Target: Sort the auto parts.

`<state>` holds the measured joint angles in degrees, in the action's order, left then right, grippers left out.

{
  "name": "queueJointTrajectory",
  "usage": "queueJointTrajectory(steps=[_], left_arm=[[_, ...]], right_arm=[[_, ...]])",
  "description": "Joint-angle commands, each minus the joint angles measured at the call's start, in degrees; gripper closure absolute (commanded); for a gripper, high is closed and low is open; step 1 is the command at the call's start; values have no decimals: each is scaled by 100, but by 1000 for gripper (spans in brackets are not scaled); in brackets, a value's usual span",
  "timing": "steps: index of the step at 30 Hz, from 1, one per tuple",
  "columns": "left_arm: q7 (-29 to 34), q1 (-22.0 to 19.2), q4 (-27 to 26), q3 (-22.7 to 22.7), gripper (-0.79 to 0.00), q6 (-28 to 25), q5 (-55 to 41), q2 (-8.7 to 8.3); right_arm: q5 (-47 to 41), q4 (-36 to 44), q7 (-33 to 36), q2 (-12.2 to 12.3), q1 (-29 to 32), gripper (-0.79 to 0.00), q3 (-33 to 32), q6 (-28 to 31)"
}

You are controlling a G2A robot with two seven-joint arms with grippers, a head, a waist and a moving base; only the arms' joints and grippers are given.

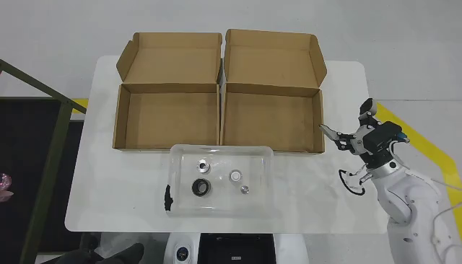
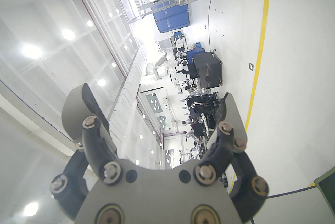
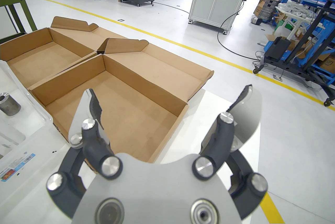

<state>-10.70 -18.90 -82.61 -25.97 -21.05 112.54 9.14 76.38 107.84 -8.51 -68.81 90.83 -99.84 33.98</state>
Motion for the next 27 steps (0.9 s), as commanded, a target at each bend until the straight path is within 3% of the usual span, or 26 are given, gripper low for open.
queueJointTrajectory(steps=[1,13,27], left_arm=[[0,0,0,0,-785,0,0,0],[0,0,0,0,-785,0,0,0],[0,0,0,0,-785,0,0,0]], right_arm=[[0,0,0,0,0,-785,0,0],[-27,21,141,7,-17,-785,51,39],[-258,237,1633,110,-713,-785,928,1345]])
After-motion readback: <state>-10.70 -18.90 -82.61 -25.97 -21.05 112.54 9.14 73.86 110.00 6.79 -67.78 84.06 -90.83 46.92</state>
